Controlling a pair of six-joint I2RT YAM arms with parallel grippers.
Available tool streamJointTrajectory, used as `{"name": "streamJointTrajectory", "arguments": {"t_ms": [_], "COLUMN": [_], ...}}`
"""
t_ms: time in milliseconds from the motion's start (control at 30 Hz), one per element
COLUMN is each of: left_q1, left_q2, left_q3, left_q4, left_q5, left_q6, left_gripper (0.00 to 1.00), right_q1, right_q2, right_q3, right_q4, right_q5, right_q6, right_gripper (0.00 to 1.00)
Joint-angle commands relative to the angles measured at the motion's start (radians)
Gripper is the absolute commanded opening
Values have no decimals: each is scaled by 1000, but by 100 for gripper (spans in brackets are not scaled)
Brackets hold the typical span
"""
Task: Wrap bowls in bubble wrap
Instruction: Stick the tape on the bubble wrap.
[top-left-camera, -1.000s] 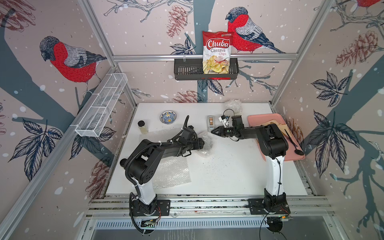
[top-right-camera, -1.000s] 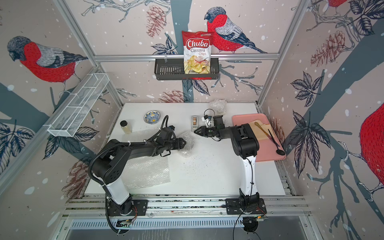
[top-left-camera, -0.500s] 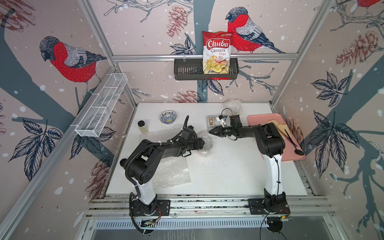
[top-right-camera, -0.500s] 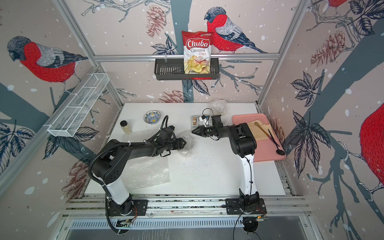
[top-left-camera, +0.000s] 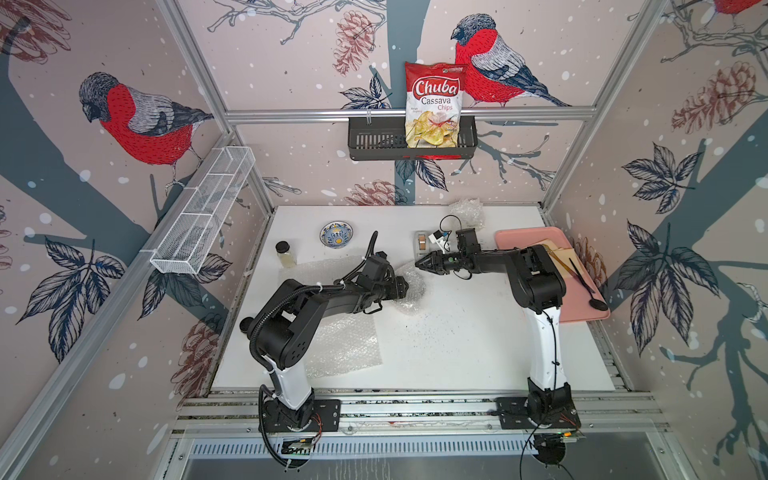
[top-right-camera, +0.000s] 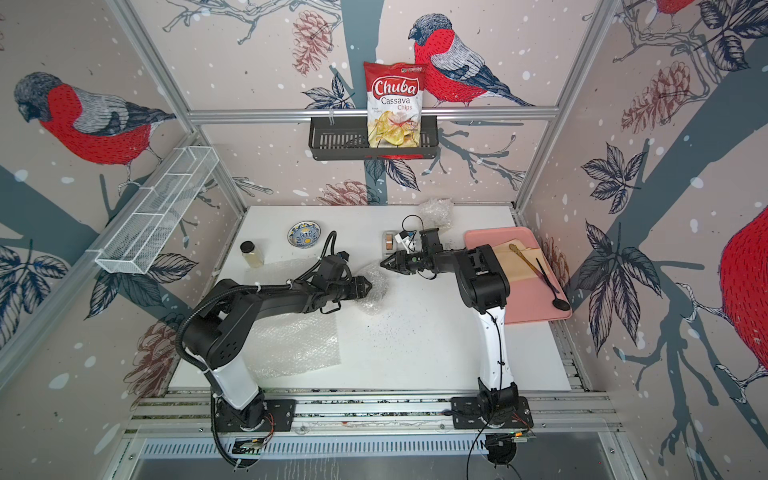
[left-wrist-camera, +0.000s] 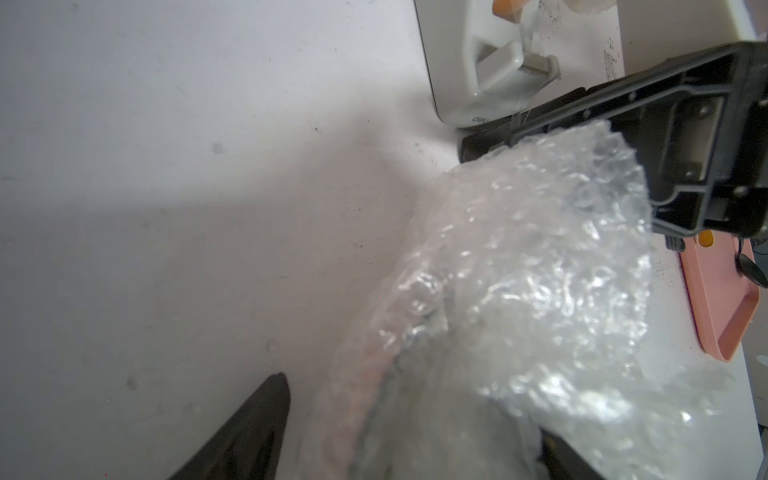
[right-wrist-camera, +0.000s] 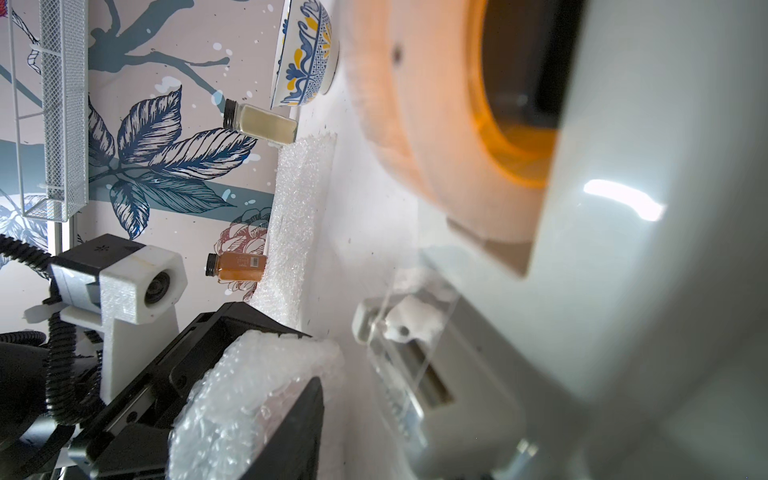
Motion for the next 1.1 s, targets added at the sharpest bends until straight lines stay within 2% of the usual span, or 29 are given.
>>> {"name": "streamJointTrajectory", "arguments": {"t_ms": [0, 633, 1067], "left_q1": [0, 0, -2], "left_q2": [2, -5, 4], "left_q3": [-3, -1, 12], "left_q4": [-108, -113, -116], "left_q5": [-13, -11, -3], "left_q6": [-8, -8, -8], "left_gripper": [77, 77, 77], "right_q1": [0, -26, -28], "right_q2": [20, -48, -45], "right_q3": [12, -66, -66], "right_q4": [18, 99, 134], "right_q5": [199, 167, 137], "right_q6": [-16, 28, 54], "right_gripper": [47, 41, 31]}}
